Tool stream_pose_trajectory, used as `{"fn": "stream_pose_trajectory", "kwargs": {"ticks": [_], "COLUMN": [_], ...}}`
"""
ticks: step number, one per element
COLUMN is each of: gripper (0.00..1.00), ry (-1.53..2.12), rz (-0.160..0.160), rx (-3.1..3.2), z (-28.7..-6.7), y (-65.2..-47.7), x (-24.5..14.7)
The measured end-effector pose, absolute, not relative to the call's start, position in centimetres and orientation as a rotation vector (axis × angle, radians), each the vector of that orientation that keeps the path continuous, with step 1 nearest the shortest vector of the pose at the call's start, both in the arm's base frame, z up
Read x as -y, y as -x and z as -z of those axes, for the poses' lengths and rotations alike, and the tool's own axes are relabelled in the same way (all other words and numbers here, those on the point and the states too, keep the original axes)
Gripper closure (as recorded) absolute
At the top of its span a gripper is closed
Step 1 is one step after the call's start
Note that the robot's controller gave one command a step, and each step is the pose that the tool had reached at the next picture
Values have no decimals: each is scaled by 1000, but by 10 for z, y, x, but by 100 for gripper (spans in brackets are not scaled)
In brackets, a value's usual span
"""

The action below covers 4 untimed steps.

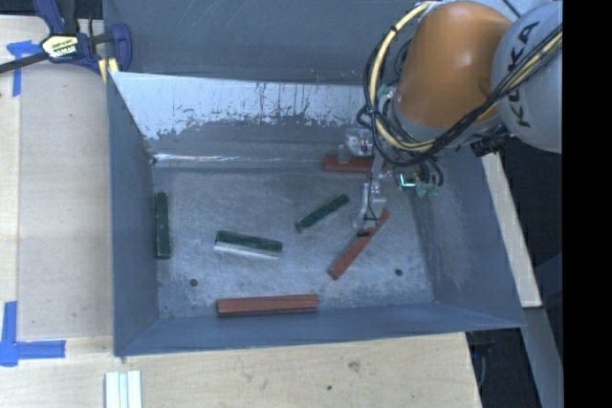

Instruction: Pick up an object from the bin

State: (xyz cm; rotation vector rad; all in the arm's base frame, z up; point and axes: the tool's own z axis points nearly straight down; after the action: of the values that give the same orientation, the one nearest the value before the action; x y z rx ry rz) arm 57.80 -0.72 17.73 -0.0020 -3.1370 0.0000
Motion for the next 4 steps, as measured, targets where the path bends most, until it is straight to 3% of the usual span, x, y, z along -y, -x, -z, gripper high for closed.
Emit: {"fn": "stream_pose_trajectory", "kwargs": {"ticks": [1,2,4], "gripper": [0,0,0], "ry": [2,-102,-811], "rz": [0,-2,-1], "rx": [3145,3149,3037], "z": [-182,-168,-95], "y": [-580,-580,-588], "x": [7,3,-5]}}
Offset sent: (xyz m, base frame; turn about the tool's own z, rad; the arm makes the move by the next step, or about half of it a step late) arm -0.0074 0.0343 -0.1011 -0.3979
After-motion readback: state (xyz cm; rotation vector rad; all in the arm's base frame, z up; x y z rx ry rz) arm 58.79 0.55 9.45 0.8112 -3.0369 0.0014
